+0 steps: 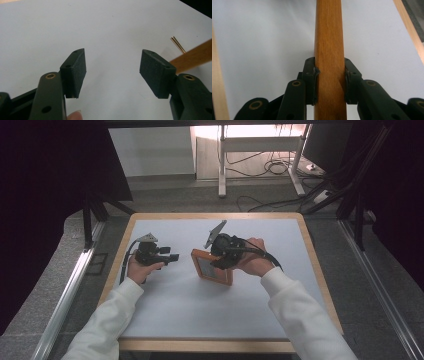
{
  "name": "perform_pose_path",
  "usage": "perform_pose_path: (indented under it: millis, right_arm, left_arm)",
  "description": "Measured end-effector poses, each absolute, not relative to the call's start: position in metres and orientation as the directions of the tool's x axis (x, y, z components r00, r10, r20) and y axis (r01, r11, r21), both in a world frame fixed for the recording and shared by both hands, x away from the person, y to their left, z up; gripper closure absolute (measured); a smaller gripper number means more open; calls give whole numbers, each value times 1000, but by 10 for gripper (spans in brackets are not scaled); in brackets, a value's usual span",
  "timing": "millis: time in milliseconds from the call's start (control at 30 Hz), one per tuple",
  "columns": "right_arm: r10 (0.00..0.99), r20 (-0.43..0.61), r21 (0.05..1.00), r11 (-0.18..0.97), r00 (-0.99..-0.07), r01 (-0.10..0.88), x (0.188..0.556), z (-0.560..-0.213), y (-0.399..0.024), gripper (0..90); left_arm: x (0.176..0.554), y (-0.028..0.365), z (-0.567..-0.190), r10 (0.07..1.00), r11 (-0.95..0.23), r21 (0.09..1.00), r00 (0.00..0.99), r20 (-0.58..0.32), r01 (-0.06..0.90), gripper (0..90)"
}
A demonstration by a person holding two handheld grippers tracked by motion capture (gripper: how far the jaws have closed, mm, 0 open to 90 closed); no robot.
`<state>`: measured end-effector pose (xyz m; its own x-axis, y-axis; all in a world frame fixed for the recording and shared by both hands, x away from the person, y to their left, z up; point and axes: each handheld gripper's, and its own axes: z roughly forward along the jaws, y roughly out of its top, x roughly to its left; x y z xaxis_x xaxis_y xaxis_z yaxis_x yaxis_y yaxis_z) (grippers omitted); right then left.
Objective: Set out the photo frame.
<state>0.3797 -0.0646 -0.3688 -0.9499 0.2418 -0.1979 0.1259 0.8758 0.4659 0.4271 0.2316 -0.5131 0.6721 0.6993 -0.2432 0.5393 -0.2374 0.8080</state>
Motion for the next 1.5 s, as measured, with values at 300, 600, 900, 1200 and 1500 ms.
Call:
perform_pose_path:
  millis: [300, 600, 900, 1200, 1500]
  right_arm:
    - [170, -107, 486, 868, -980, 98, 379, -372, -69, 700]
    - [163, -37, 495, 860, -986, 123, 395, -374, -79, 696]
    - [217, -33, 516, 840, -976, 169, 413, -376, -83, 687]
    - [264, -21, 520, 827, -964, 215, 428, -381, -88, 652]
    - [300, -53, 528, 818, -952, 228, 439, -388, -90, 587]
  left_arm:
    - [427, 232, -513, 700, -238, 807, 672, -242, 540, 374]
    - [427, 230, -514, 699, -247, 804, 674, -240, 541, 374]
    - [427, 229, -515, 696, -252, 801, 677, -239, 542, 374]
    - [426, 228, -515, 696, -249, 802, 676, -242, 543, 373]
    - [426, 227, -516, 695, -251, 803, 678, -239, 541, 373]
